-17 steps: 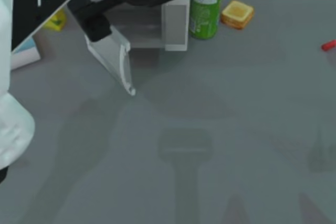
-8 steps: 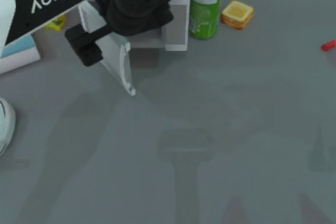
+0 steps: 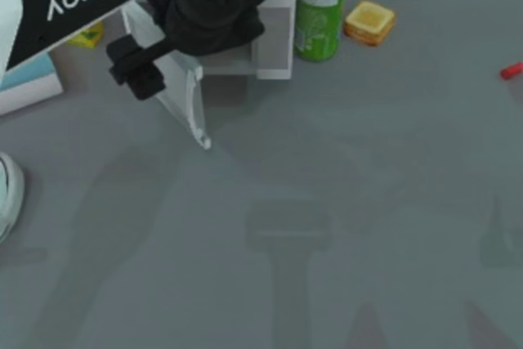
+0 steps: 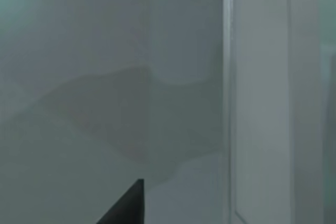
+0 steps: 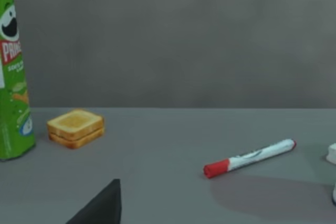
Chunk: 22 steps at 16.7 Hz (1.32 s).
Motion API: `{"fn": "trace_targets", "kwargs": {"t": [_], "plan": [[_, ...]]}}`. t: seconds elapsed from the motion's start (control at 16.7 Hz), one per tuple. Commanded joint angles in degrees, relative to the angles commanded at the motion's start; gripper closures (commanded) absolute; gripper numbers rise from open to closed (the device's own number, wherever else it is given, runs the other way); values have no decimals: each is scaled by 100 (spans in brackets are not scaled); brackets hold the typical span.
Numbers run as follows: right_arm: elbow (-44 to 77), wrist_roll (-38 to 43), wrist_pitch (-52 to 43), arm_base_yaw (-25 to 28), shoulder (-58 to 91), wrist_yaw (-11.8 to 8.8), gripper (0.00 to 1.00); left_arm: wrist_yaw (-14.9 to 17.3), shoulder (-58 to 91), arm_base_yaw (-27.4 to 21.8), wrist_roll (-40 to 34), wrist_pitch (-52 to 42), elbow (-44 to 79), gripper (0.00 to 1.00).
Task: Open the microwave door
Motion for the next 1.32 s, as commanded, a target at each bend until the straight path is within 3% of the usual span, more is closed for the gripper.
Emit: {"fn": "trace_targets", "kwargs": {"t": [0.54,1.14,1.32], "plan": [[0,0,0,0,0,0,0,0,0,0,0,0,0,98],[0,0,0,0,0,0,0,12,13,-21,4,-3,13,100],[0,0,0,0,0,0,0,306,234,43,90,-364,410,100]]}}
